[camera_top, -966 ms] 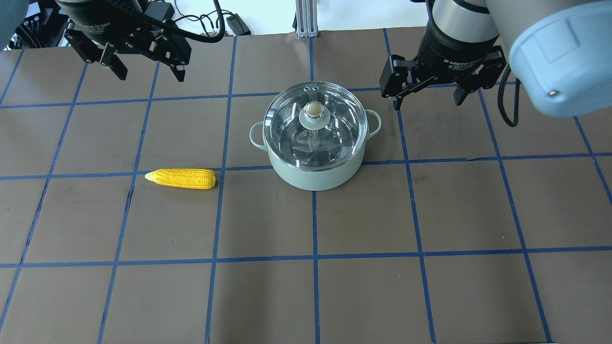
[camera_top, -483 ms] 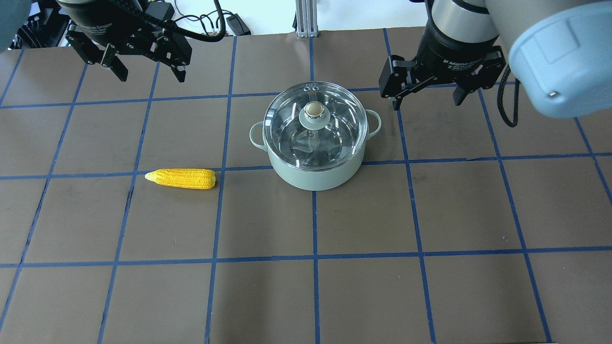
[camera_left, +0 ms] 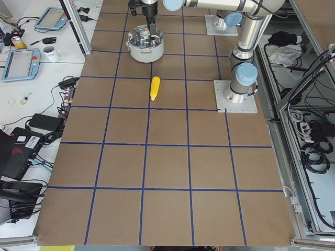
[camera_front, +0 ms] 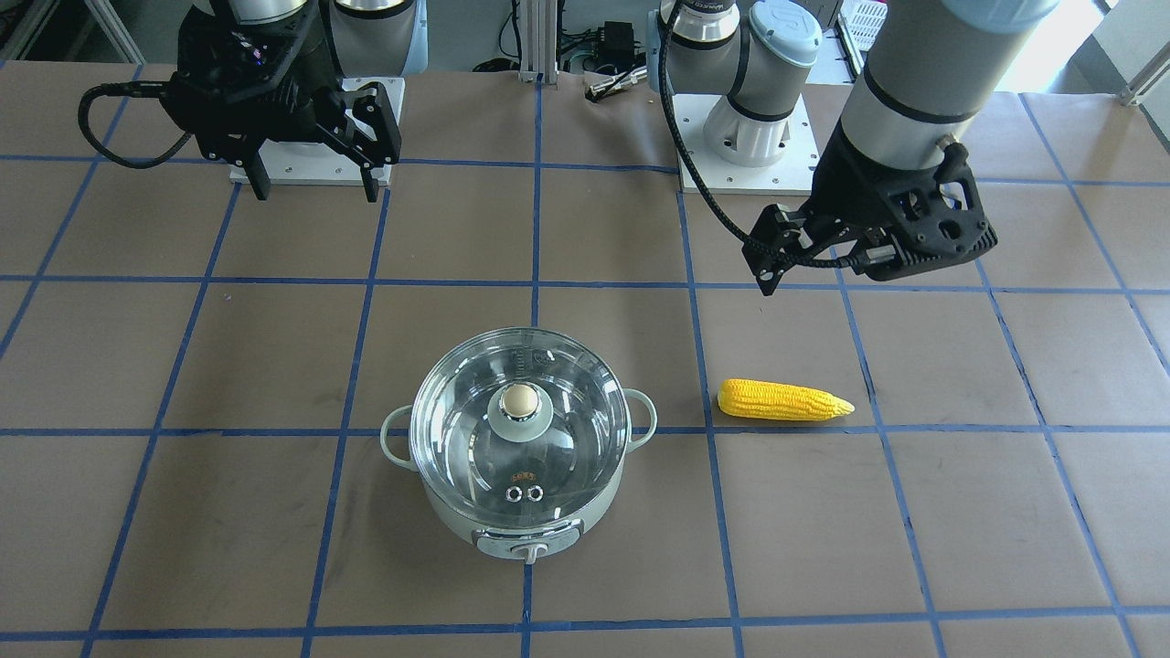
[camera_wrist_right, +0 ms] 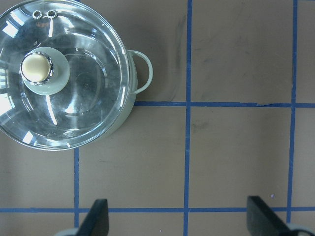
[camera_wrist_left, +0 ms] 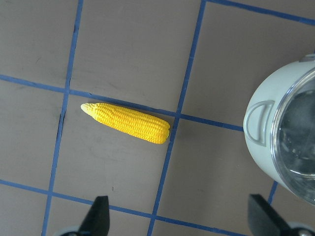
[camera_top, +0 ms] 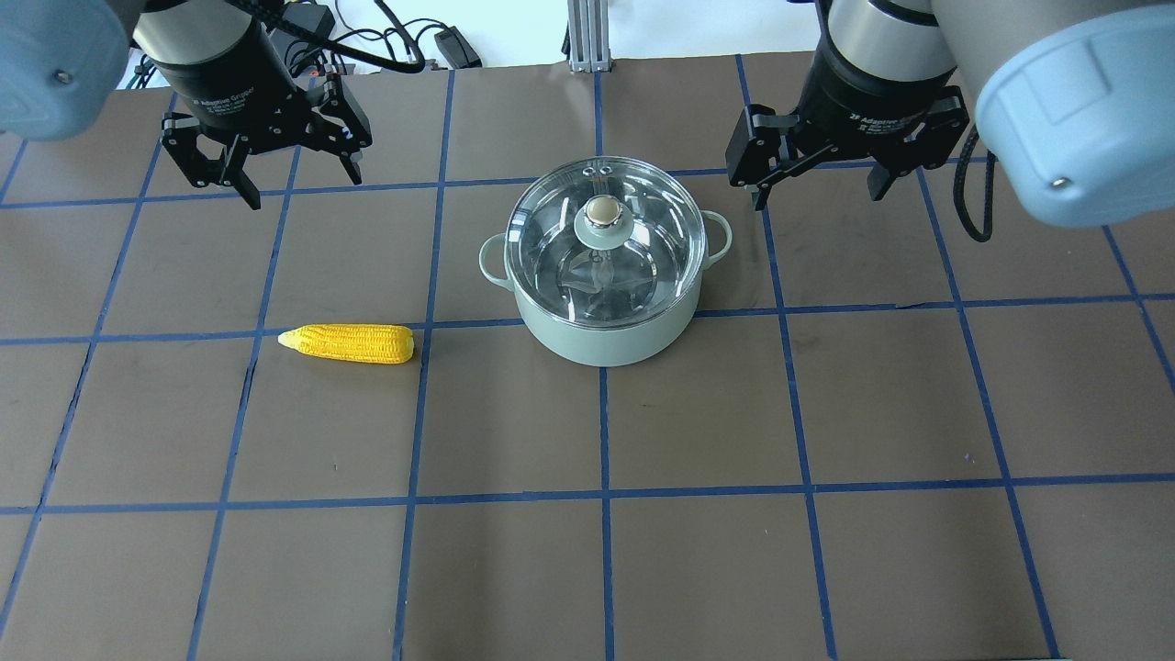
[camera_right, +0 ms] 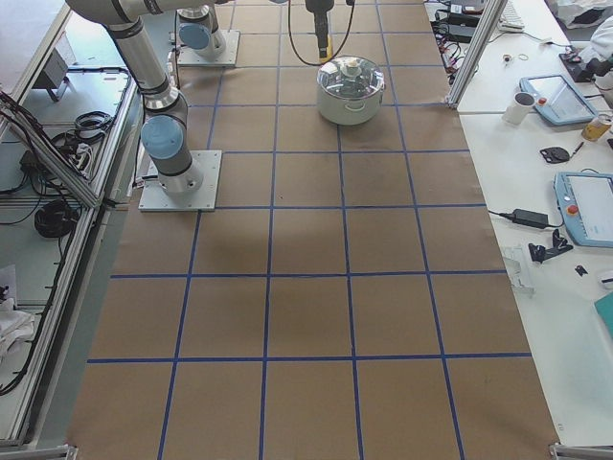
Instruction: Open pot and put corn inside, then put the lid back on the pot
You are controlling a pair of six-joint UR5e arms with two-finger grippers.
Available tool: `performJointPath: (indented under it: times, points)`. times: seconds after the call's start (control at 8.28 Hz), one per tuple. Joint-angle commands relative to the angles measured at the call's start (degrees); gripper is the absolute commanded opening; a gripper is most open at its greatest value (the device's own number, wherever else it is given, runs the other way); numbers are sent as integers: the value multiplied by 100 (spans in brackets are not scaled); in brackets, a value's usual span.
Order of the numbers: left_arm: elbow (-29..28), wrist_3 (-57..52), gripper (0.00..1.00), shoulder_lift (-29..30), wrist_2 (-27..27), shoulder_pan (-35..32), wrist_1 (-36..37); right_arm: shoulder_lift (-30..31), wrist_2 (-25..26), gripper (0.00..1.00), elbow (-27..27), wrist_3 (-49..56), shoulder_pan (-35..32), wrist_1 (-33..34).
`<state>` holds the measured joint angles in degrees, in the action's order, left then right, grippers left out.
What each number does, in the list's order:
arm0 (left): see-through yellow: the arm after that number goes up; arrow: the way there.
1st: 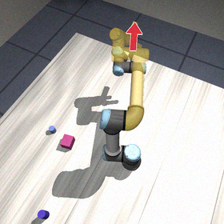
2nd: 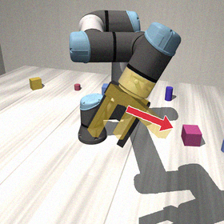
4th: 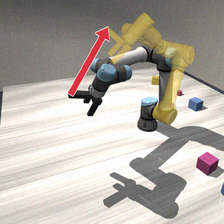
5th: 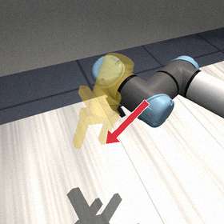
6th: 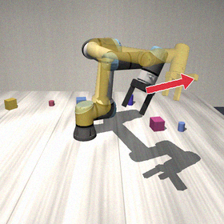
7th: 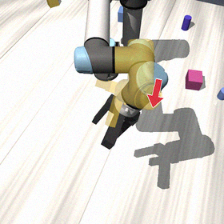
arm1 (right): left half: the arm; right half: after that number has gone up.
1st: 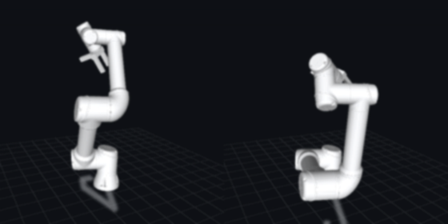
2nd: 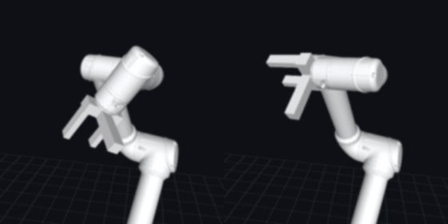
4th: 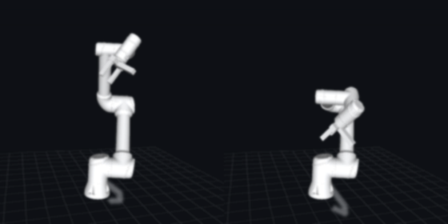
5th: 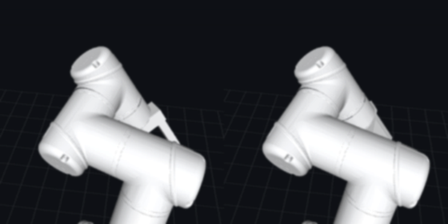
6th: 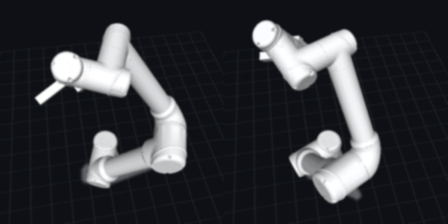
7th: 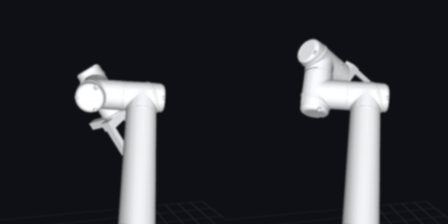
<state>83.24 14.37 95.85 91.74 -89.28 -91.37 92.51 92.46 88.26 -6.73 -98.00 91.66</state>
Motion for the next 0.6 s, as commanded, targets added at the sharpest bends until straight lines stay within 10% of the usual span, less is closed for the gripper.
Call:
performJointPath:
  times: [0.0, 0.48]
  points:
    - [508, 1018, 100, 196, -700, 314, 874, -494, -105, 100, 33, 101, -166, 585]
    - [1192, 2736, 100, 311, -701, 858, 831, -2154, -158, 100, -1053, -895, -1018, 1485]
